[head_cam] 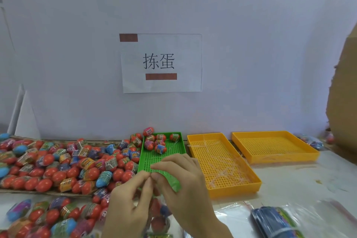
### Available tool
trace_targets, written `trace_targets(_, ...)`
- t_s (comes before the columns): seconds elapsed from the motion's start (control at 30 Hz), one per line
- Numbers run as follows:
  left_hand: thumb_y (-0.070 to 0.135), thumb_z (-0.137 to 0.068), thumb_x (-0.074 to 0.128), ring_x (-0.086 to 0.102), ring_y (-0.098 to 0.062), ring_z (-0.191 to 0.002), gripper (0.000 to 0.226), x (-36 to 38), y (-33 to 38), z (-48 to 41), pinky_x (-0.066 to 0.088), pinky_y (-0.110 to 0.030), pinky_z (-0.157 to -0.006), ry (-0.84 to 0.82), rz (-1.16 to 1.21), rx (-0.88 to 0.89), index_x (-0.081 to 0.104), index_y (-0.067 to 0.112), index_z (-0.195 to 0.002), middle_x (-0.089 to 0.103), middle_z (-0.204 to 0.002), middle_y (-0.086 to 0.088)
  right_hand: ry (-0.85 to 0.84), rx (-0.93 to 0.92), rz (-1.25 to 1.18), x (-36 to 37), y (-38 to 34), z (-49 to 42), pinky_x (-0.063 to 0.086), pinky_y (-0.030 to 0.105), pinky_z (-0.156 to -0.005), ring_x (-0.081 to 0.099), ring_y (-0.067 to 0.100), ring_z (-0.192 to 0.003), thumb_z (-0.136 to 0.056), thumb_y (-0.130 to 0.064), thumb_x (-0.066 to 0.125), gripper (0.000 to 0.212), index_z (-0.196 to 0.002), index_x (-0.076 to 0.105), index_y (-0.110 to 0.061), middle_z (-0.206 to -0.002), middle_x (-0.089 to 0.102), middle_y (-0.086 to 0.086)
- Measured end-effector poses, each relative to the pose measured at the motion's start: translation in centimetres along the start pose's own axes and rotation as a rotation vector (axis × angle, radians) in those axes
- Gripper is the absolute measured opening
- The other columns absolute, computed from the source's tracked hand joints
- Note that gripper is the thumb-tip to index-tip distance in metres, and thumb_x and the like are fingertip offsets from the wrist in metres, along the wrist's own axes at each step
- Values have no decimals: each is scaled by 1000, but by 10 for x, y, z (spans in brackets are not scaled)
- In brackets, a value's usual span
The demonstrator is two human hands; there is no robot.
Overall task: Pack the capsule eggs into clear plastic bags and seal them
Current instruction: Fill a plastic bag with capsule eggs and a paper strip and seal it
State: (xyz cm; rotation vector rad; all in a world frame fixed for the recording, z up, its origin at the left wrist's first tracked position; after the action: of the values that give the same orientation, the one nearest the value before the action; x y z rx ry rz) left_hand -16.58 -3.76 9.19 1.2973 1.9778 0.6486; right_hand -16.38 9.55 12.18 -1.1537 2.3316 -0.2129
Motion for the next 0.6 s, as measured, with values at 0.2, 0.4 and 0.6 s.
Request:
trace_targets(0.2, 18, -86, 57, 57, -25, -52, 17, 5, -2, 2, 44, -41, -51, -16, -74, 10, 73, 12, -84, 61, -58, -2, -50, 16, -97, 6, 1, 2, 48, 27, -81, 59, -2, -91, -92, -27, 64, 11, -96, 74, -25, -93, 68, -18)
trace_targets(0.4, 22, -83, 61, 67, -26, -62, 13, 10, -3, 3, 54, -41, -59, -45, 24, -70, 70, 29, -88, 69, -64, 1, -36, 95, -248, 1, 11, 0, 55, 26, -73, 64, 5, -87, -91, -13, 70, 11, -97, 75, -21, -91, 66, -15)
trace_targets(0.6, -1, -91, 67, 68, -23, -59, 41, 12, -7, 2, 57, -40, -61, -72, 53, -107, 74, 39, -83, 72, -65, -1, -12, 197, -253, -2, 18, 0, 48, 12, -70, 62, 5, -80, -87, -19, 76, 11, -97, 73, -24, -88, 63, -17)
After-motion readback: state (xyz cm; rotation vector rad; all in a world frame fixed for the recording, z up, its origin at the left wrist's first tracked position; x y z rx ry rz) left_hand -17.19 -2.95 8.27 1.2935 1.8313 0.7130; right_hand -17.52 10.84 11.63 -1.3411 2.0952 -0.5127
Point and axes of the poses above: each hand's wrist, its own z-axis away from the middle knuckle, its own x-axis out of the palm, y = z × x, the point moved 9 cm from there along -z, towards the middle knuckle
